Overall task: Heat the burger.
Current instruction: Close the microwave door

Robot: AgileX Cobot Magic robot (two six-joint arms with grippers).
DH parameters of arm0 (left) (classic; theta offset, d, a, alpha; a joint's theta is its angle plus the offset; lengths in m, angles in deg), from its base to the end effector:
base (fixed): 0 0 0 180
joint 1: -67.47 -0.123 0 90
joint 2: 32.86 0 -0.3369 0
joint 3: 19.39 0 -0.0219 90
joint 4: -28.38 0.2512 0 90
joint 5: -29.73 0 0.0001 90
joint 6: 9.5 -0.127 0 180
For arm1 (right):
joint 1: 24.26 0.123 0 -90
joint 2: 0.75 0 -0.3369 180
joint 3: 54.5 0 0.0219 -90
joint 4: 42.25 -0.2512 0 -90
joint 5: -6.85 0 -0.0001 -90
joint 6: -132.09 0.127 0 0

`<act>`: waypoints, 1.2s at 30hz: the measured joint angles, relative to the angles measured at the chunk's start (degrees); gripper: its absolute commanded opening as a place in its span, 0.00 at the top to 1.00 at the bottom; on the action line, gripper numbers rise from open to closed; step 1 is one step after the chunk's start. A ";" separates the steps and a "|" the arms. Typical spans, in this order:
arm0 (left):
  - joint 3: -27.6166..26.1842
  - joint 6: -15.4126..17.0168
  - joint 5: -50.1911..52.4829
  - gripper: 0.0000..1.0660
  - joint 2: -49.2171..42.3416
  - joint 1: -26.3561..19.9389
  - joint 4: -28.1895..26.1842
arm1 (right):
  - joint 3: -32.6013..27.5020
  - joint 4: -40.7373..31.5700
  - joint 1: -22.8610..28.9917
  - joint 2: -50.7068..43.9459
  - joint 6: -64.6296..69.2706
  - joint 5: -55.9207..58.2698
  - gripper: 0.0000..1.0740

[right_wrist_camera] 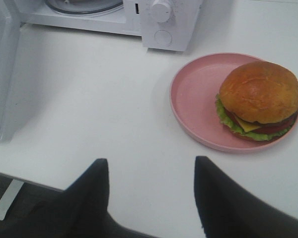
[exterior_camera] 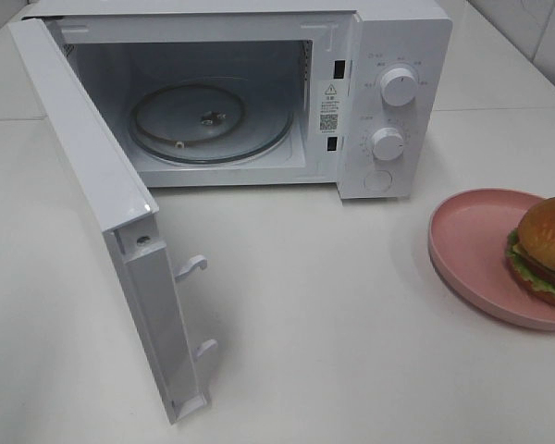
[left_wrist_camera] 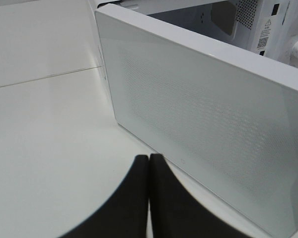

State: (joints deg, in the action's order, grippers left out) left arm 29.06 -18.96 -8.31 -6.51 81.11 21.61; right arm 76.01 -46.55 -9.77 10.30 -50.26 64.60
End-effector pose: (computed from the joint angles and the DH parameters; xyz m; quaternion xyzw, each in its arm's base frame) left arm 0.0480 -0.0212 0.3107 0.1483 0.8185 -0.0761 0.5497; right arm -0.0127 0.0050 0.2702 -0.1247 0.8488 0.0915 0.5057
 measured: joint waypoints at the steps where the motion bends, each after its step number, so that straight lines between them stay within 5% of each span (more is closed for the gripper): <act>1: 0.00 0.00 0.00 1.00 0.00 0.00 0.00 | 0.00 0.00 0.00 0.00 0.00 0.00 0.52; 3: 0.00 0.00 5.39 1.00 7.39 0.00 -0.46 | 0.00 0.00 -5.10 0.00 0.00 0.00 0.52; 14: 0.00 -0.34 25.61 1.00 26.81 0.00 -1.20 | 0.00 0.00 -14.73 0.00 0.00 0.00 0.52; 25: -2.01 -0.34 37.64 1.00 41.71 0.06 -1.20 | 0.00 0.00 -16.33 -0.11 0.00 0.00 0.52; 36: -2.52 -0.40 48.24 1.00 52.37 4.98 0.97 | 0.00 -0.11 -16.33 -4.70 0.00 0.29 0.52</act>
State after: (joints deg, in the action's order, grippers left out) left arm 26.54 -19.36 39.93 45.86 86.09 22.59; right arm 76.01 -46.66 -26.10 5.60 -50.26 64.89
